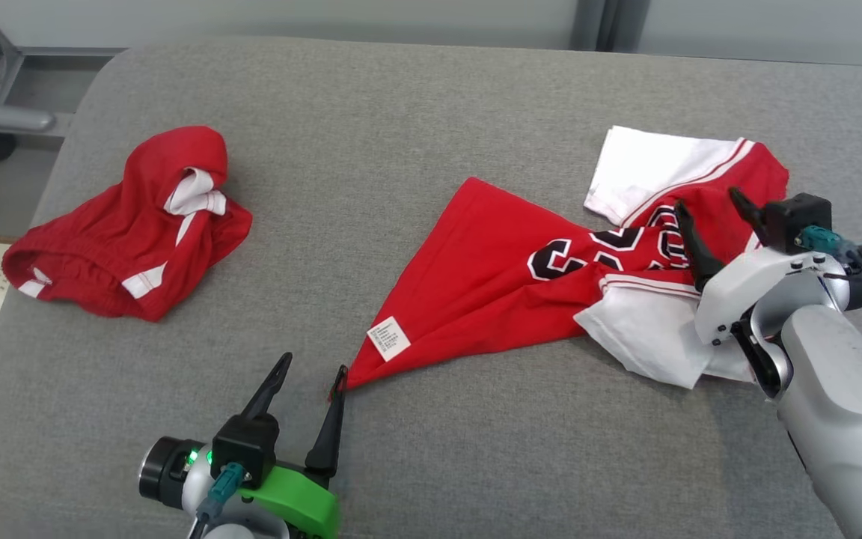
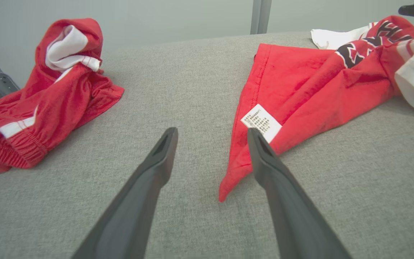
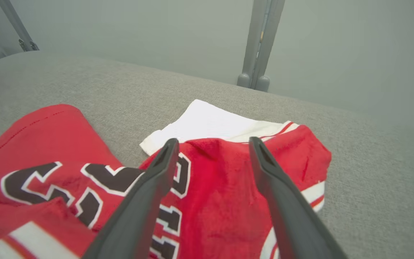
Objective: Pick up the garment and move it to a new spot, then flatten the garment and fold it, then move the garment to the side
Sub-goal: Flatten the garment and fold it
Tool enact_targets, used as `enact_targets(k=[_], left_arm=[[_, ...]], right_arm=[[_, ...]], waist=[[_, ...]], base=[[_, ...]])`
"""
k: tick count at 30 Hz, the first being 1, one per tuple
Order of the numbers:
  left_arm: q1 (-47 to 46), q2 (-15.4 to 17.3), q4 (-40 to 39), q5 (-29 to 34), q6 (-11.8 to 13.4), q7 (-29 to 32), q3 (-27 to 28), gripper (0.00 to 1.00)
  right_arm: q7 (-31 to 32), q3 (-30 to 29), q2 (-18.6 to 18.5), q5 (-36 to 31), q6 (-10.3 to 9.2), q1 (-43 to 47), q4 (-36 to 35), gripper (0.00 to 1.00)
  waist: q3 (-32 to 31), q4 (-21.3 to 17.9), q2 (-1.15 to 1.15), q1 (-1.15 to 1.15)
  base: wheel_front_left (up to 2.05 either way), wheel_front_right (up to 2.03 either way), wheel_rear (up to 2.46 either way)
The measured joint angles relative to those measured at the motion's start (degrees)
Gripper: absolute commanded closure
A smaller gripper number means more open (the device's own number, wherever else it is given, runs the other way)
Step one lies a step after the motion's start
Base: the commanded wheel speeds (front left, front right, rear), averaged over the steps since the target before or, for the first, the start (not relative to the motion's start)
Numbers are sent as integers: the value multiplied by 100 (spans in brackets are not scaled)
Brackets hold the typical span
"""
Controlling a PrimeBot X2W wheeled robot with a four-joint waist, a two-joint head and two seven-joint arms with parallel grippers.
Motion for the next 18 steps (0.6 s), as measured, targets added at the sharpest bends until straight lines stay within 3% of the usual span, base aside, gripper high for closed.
enact_targets(k=[13,15,18], left_arm=[[10,-54,-29,-36,-25,0,-27,0],[10,-55,-47,-44,-26,0,-32,0],[5,-57,-75,-67,-27,0,-52,0]], right_arm=[[1610,486,-212,-401,-1,-839,1486,2],[1677,482,-187,-445,-4,-894,1564,97],[1712,388,-185,-506,4,-931,1663,100]], waist=[[168,490,0,0],[167,511,0,0],[174,547,0,0]], base=[[0,0,0],[0,0,0],[0,0,0]])
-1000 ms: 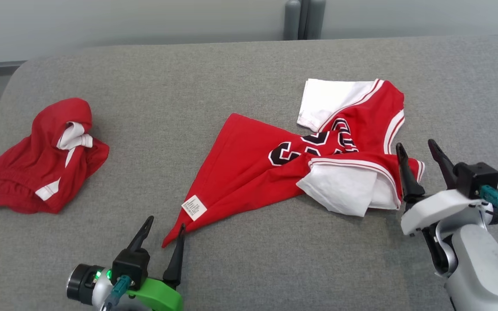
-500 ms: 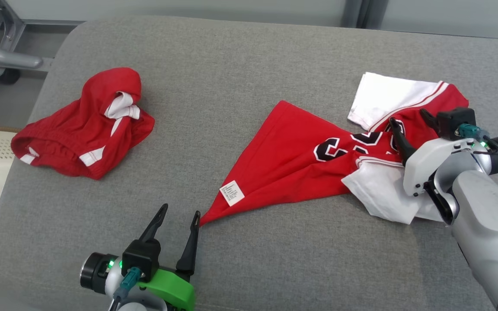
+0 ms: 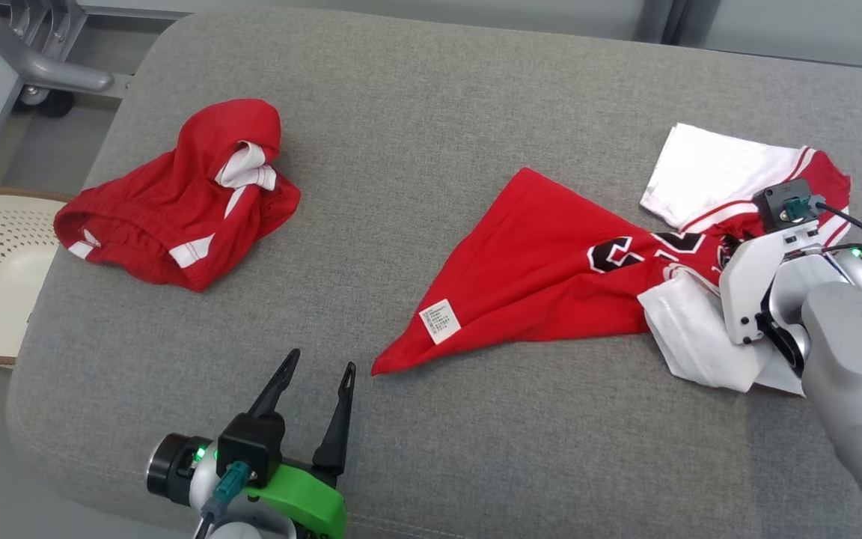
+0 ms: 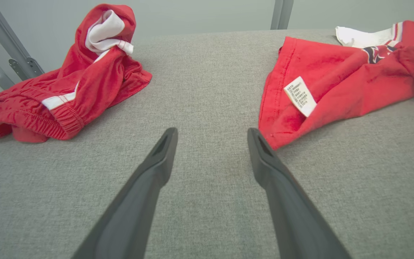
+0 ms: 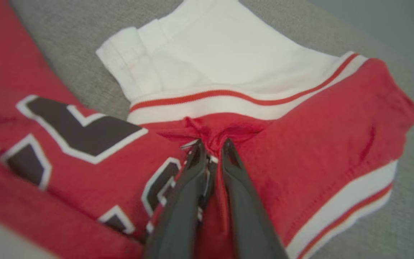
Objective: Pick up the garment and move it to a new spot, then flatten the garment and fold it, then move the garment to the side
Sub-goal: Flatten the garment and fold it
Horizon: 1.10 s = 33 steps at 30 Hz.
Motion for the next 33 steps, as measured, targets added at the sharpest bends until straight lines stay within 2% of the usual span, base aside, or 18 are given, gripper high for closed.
enact_targets(k=[3,8,12,15,16,20,25,28,33], left_arm=[[-12,-1,-34,-53,-9,0,-51,0],[-91,-4,-74,-176,-8,0,-192,0],[-90,-5,-65,-213,12,0,-277,0],[-85,-5,-30,-231,43,0,-283,0],[-80,-7,-14,-246,60,0,-272,0],[-115,-8,-5,-264,67,0,-234,0],[-354,-8,-33,-294,86,0,-157,0],[-563,-8,-3,-300,80,0,-123,0],[-1034,-9,252,-291,34,-1,-101,0]], right_arm=[[-252,-197,-135,-110,-1,-125,14,100],[-1194,-858,-407,-560,-2,-686,-166,100],[-1738,-1478,-458,-1084,-2,-886,-155,100],[-1867,-1929,-410,-1436,-3,-938,-85,100],[-1764,-2071,-363,-1534,-3,-932,43,0],[-1837,-2410,-53,-1802,-3,-800,154,0],[-2060,-2459,357,-1809,-3,-357,-33,0],[-2079,-2375,582,-1601,-3,-6,-460,0],[-2097,-2187,717,-1209,-3,624,-1349,0]], waist=[[27,55,0,0],[102,194,0,0],[136,341,0,0],[128,410,0,0],[115,413,0,0],[78,309,0,0],[22,-5,0,0],[0,-262,0,0],[1,-653,0,0]], base=[[0,0,0],[0,0,0],[0,0,0],[0,0,0],[0,0,0],[0,0,0],[0,0,0],[0,0,0],[0,0,0]])
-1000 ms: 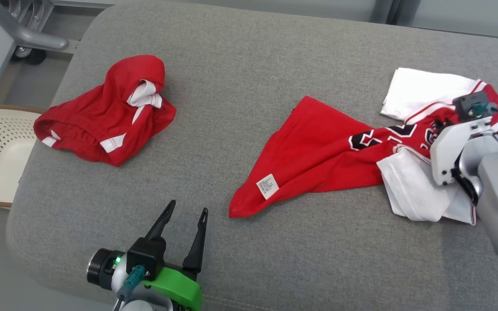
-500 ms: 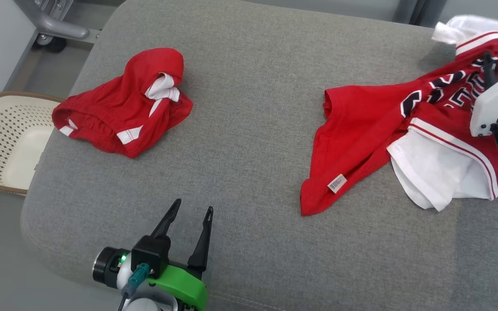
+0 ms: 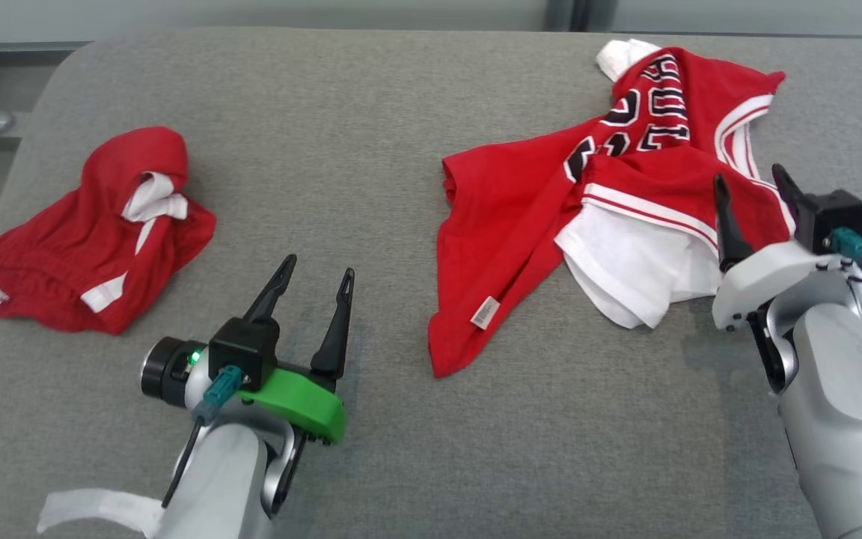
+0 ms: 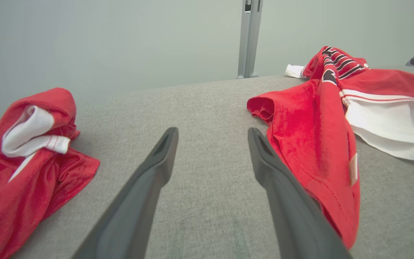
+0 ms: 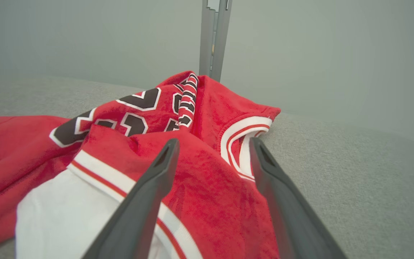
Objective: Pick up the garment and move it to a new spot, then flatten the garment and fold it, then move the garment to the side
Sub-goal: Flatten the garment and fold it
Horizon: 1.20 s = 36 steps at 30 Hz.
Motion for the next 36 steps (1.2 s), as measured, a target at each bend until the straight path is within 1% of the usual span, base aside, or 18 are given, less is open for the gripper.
enact_targets(k=[3,4,8,13,18,19,24,27,28,29,32,34,36], left_arm=[[-438,1,332,13,-45,0,2,0],[-766,16,553,12,-53,0,-9,0],[-1246,22,1087,-288,-75,0,27,0],[-1698,160,1700,-557,-85,0,-211,0],[-2011,363,2223,-793,-86,0,-223,0],[-2122,398,2386,-923,-86,0,-151,0],[-2269,510,2885,-1194,-86,1,-198,0],[-2414,550,3075,-1381,-93,1,-115,0],[-2470,566,3103,-1386,-93,0,-141,18],[-2530,567,3060,-1407,-93,0,-182,100],[-2572,602,2987,-1466,-94,2,-287,100],[-2640,725,2773,-1444,-98,4,-119,100],[-2726,864,2480,-1314,13,3,69,100]], right_arm=[[0,133,75,226,0,497,-491,0],[0,214,94,341,0,710,-753,0],[0,341,167,506,-1,1058,-1127,0],[0,437,244,631,0,1285,-1686,0],[-1,489,367,694,0,1430,-1974,0],[-1,492,405,698,0,1441,-2043,0],[-1,519,445,646,0,1527,-2107,0],[-1,490,470,595,-1,1547,-2160,0],[-1,481,475,584,-1,1561,-2164,0],[-1,456,488,584,-1,1583,-2170,0],[-1,508,464,533,0,1591,-2190,0],[-1,510,460,533,0,1591,-2196,0],[-1,516,468,533,0,1591,-2194,0]], waist=[[28,-322,0,0],[60,-543,0,0],[145,-984,0,0],[270,-1515,0,0],[415,-1965,0,0],[476,-2120,0,0],[619,-2441,0,0],[696,-2578,0,0],[720,-2611,0,0],[766,-2660,0,0],[813,-2696,0,0],[837,-2693,0,0],[863,-2681,0,0]], base=[[0,0,0],[0,0,0],[0,0,0],[0,0,0],[0,0,0],[0,0,0],[0,0,0],[0,0,0],[0,0,0],[0,0,0],[0,0,0],[0,0,0],[0,0,0]])
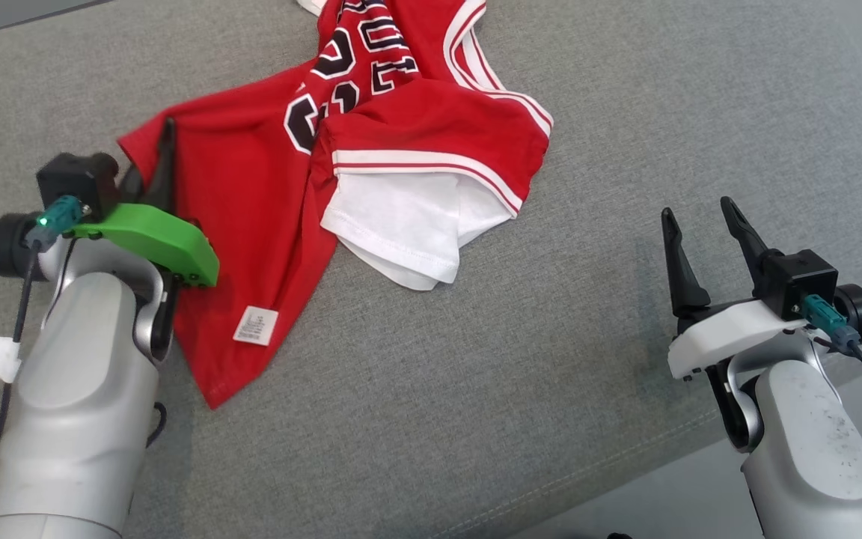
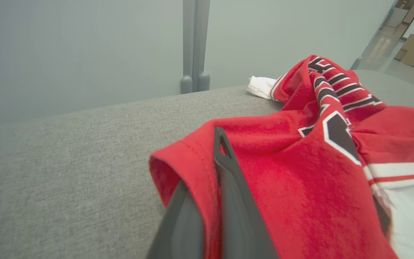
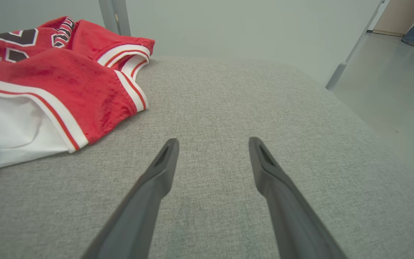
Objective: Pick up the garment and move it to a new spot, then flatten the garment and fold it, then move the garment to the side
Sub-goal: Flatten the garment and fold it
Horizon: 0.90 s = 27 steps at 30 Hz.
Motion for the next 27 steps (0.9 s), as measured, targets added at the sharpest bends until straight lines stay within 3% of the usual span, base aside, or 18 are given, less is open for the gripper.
enact_targets(k=[5,12,13,14,15,21,27], left_arm=[[-106,321,-477,385,298,-2,425,100],[-454,889,-350,740,552,-3,833,100],[-476,906,-196,739,567,-3,876,78],[-477,914,-63,735,567,-1,896,14],[-477,913,55,740,567,0,893,0],[-324,659,179,733,583,-1,946,0],[413,-40,-728,843,438,0,922,0]], right_arm=[[0,29,11,10,-1,-13,21,0],[0,142,51,11,0,-62,27,0],[0,148,55,11,0,-62,36,0],[1,156,53,12,-1,-60,58,0],[0,168,54,20,0,-58,68,0],[1,374,71,118,0,-49,46,0],[0,647,85,323,-1,80,103,0]], waist=[[88,4,0,0],[170,-116,0,0],[167,-129,0,0],[158,-133,0,0],[146,-129,0,0],[66,49,0,0],[-28,417,0,0]], base=[[0,0,0],[0,0,0],[0,0,0],[0,0,0],[0,0,0],[0,0,0],[0,0,0]])
